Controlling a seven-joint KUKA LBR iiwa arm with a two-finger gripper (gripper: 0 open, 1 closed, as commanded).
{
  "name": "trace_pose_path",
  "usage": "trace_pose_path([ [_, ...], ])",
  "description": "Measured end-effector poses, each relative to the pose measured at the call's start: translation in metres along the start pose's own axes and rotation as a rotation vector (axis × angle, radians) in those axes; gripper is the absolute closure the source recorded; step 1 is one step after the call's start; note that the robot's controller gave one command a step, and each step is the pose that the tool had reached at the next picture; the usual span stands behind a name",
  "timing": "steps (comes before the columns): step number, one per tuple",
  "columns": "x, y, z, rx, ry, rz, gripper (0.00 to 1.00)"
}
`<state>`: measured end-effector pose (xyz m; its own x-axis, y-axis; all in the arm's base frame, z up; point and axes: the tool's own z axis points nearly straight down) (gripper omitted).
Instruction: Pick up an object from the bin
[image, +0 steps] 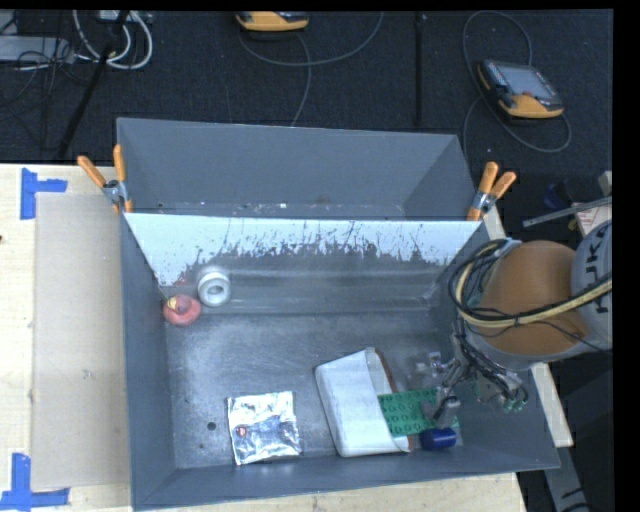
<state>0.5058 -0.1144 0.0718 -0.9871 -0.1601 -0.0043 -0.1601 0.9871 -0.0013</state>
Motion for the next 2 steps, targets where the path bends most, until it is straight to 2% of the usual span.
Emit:
trace_pose_path([
  [1, -0.0132, -0.0094, -0.1518, 0.002, -0.005, -0.027, 1.00],
  [2, -0.0113, -0.0092, -0.1472, -0.002, 0.003, -0.024, 0.00],
])
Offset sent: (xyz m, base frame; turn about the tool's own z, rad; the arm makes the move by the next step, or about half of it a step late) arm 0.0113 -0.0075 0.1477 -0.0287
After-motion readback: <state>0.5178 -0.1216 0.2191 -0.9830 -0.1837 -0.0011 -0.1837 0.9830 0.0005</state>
